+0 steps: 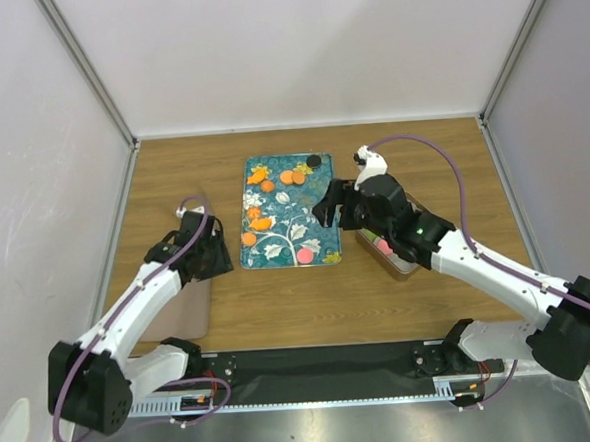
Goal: Pack the cookies
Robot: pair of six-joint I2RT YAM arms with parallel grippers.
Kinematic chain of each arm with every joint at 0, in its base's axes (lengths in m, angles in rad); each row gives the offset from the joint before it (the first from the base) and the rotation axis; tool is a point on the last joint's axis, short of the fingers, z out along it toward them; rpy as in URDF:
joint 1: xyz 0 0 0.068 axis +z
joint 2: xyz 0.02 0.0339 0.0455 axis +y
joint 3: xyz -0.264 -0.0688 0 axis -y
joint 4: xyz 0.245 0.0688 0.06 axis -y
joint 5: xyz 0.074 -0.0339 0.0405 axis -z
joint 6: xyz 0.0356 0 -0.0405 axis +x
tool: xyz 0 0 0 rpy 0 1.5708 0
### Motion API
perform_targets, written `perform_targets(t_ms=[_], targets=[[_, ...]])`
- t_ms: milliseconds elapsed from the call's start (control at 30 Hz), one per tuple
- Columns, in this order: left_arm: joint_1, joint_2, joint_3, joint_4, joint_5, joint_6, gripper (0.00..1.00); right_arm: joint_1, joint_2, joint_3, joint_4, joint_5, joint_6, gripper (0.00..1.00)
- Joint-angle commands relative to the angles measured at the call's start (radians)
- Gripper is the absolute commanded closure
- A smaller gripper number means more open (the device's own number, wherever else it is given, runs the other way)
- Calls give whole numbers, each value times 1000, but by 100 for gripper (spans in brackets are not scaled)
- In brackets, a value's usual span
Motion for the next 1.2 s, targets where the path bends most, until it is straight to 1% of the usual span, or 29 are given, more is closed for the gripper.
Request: perform_targets(t_ms=[0,100,333,533,967,1067,1167], targets=[[45,69,-17,95,88,-17,50,-5,-51,-57,29,-30,20,20],[107,106,-32,122,98,-20,52,-5,-80,-88,26,-48,26,20],[163,155,-20,118,56,-17,51,-5,-98,-136,37,-62,32,20],[241,168,-61,144,15,-52,50,-6,-100,-156,45,-79,40,20],[252,235,-117,205,24,-85,52,-5,-98,-174,52,-88,46,21],[252,244,-140,227,32,-95,56,-6,-94,-179,57,-94,49,21],[252,247,-149,240,33,-99,62,-5,-97,-186,60,-94,49,20]])
